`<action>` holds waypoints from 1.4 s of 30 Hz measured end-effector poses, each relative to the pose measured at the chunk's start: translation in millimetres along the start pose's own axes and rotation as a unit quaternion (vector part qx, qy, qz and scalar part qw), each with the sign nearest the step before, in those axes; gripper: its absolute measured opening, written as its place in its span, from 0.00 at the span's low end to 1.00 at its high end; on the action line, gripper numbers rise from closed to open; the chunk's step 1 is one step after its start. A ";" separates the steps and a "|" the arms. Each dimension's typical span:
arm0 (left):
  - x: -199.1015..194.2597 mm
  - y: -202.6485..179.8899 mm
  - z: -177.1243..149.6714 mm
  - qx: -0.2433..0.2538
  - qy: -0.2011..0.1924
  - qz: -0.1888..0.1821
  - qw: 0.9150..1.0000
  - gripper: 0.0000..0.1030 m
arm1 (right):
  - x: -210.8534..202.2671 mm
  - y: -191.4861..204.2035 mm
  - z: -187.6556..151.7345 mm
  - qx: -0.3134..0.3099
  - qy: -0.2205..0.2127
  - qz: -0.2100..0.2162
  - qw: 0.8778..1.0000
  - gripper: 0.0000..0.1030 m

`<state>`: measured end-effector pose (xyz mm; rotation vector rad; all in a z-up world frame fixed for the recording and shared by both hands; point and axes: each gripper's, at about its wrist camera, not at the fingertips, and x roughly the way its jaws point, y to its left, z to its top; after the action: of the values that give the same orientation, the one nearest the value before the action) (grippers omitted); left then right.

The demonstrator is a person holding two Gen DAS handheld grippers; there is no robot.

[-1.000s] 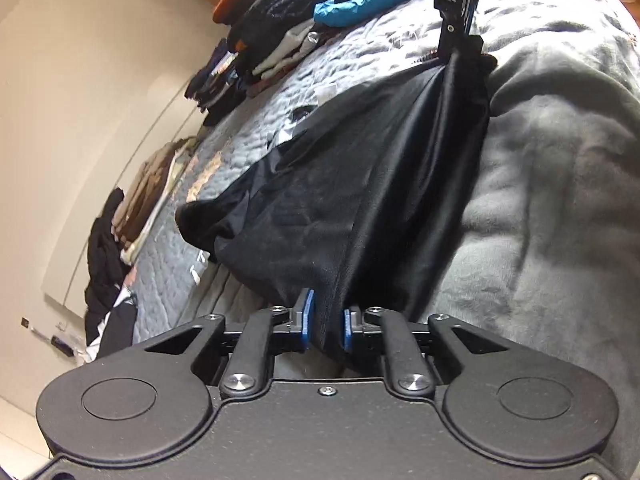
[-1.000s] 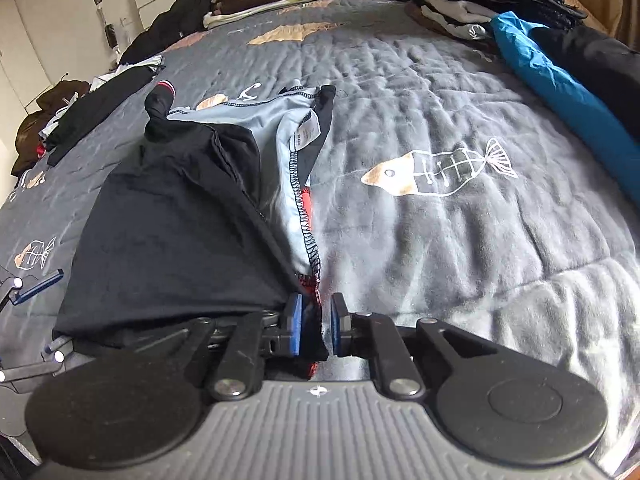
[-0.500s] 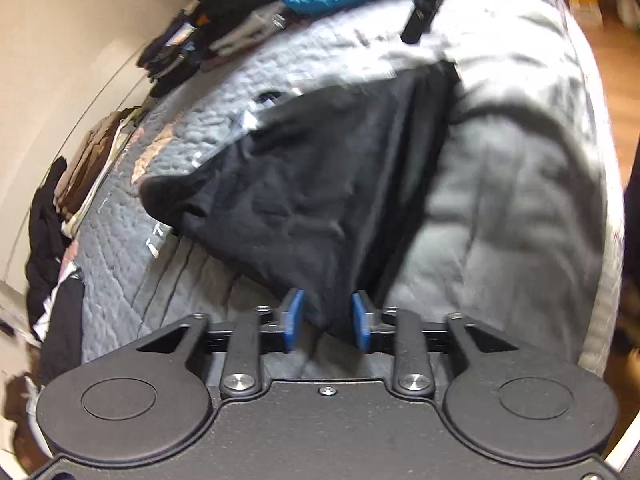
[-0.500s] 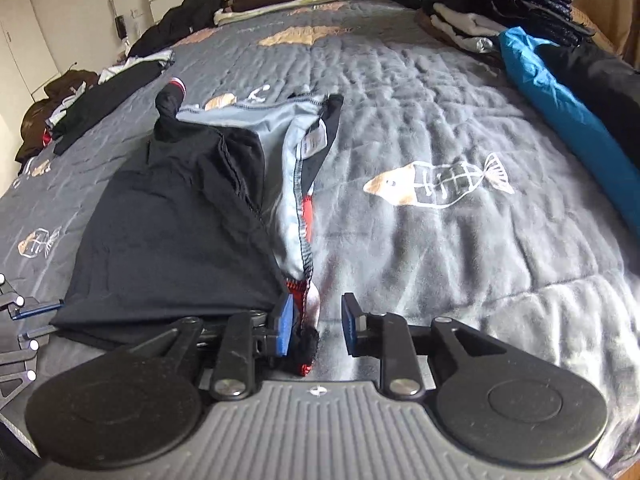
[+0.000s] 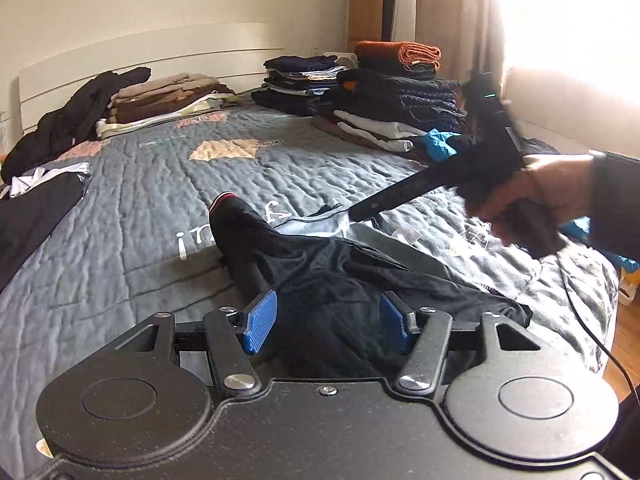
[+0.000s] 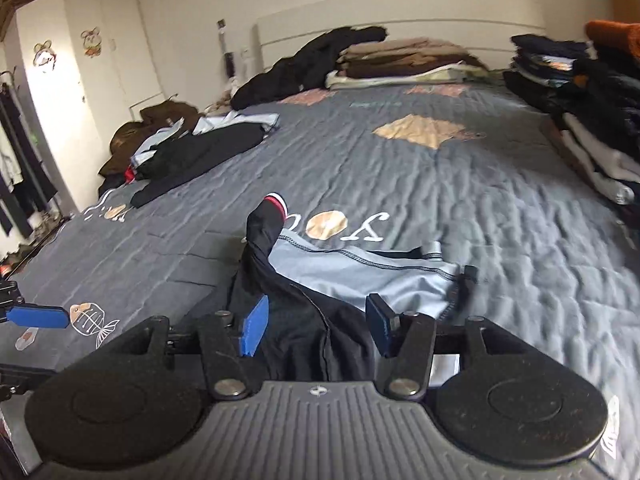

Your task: Fold clothes

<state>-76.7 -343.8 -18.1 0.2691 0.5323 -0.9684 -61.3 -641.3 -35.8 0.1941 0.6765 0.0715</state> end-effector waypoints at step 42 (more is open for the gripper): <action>15.5 19.9 4.8 -0.034 0.012 0.016 0.999 0.56 | 70.5 -48.6 10.1 -0.069 0.082 -0.116 0.987 0.03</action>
<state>-51.6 -346.0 -22.8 0.2282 0.5807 -0.9147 0.0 -681.5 -81.3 -0.0258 0.8515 -0.0902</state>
